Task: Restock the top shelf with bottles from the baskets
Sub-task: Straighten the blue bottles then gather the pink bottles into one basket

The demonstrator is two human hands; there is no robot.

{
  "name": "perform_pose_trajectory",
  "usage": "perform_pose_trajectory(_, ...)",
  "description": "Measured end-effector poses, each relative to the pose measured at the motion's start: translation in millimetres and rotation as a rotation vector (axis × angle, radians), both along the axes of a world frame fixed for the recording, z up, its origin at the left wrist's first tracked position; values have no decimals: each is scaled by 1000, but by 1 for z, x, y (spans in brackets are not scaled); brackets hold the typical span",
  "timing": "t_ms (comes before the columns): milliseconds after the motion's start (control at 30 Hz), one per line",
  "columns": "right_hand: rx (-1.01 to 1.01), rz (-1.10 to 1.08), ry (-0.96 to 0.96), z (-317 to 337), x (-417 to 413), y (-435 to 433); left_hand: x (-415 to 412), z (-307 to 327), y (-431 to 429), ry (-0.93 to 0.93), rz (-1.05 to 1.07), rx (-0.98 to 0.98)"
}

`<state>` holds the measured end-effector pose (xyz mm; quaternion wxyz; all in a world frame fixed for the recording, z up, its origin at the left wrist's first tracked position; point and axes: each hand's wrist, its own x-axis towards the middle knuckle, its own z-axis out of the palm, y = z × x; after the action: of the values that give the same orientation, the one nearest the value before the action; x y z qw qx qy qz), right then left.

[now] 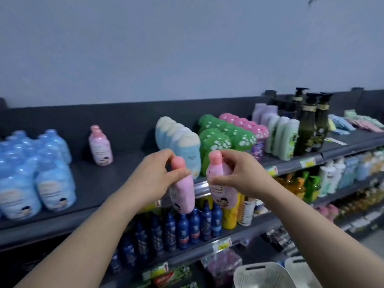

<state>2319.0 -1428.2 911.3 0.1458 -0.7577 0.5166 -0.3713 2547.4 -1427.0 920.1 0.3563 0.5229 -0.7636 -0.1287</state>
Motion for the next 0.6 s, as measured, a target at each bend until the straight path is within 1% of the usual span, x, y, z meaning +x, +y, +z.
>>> perform_pose_trajectory(67, -12, 70, -3, 7, 28, -14, 24, 8, -5, -9, 107, -32)
perform_pose_trajectory(200, 1, 185, -13, 16, 82, -45, 72, 16, -28, -14, 340, -36)
perform_pose_trajectory(333, 41, 249, -62, 20, 119, -79, 115, 22, -64, -23, 475, -59)
perform_pose_trajectory(467, 103, 259, -96, 22, 145, -117, 138, 31, -98, -27, 549, 45)
perform_pose_trajectory(600, 135, 291, -91, 18, 162, -152, 147, 32, -132, -3, 610, 166)
